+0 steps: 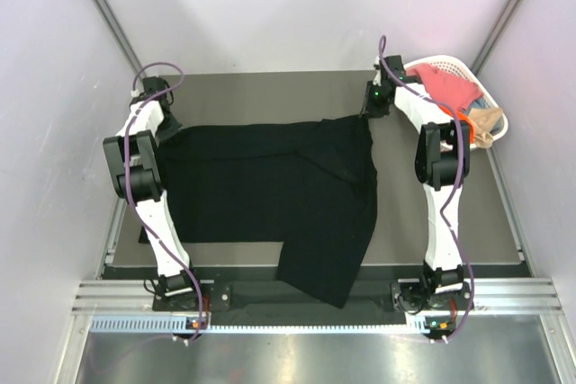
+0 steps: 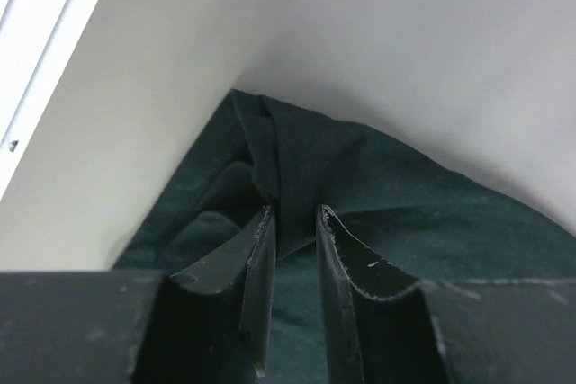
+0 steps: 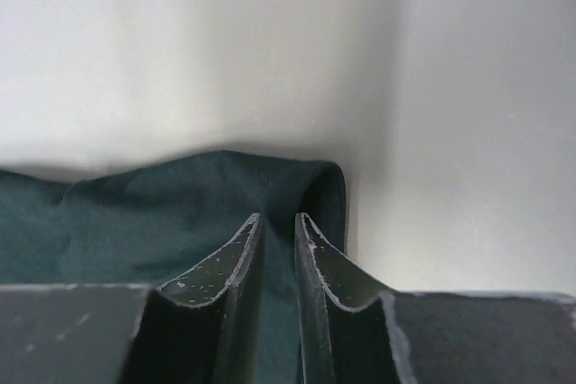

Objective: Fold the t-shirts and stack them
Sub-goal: Fold the tshirt

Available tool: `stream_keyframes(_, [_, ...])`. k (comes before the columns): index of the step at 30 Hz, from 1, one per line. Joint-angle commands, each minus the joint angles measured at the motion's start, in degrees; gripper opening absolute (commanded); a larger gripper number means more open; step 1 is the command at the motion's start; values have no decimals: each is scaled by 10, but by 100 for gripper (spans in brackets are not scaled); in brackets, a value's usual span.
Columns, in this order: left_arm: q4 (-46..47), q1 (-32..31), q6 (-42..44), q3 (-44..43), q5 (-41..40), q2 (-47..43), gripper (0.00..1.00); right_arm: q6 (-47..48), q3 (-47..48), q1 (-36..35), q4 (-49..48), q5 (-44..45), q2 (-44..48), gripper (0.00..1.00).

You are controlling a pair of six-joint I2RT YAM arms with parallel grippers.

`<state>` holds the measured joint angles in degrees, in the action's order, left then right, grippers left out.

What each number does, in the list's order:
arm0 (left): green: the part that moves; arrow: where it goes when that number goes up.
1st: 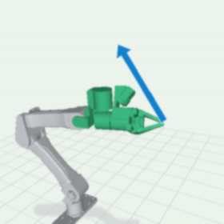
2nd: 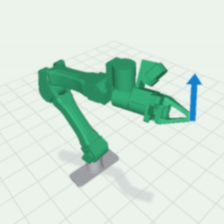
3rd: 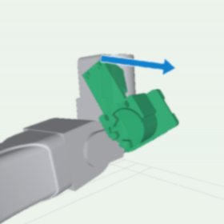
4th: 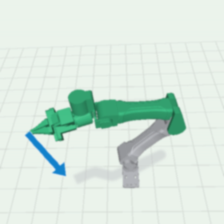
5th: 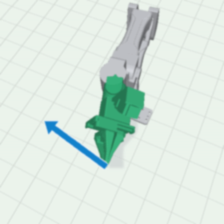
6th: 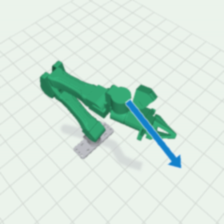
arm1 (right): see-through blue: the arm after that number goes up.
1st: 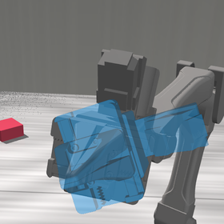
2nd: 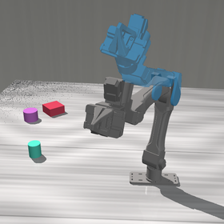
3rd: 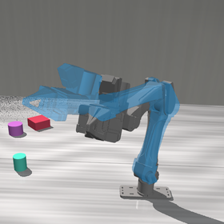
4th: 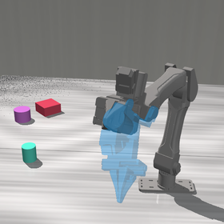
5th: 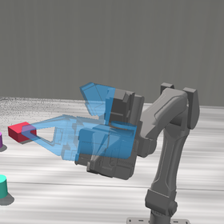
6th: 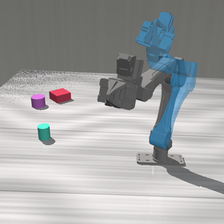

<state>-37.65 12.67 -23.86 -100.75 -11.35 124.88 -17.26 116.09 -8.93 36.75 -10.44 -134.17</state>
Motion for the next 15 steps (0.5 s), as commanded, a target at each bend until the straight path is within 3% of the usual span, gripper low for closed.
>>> stream_keyframes(1, [-8, -1, -13, -1, 19, -18, 29, -13, 30, 1, -16, -13, -12, 20])
stream_keyframes(7, [-15, -2, -12, -1, 22, -17, 29, -18, 33, 5, -19, -12, -16, 19])
stream_keyframes(10, [-20, -1, -11, 0, 19, -15, 29, -25, 36, 12, -18, -15, -20, 10])
stream_keyframes(11, [-23, -1, -12, -1, 18, -15, 29, -25, 35, 15, -18, -13, -16, 1])
stream_keyframes(15, [-27, -1, -8, -3, 12, -14, 29, -22, 5, 29, 1, 33, 14, 0])
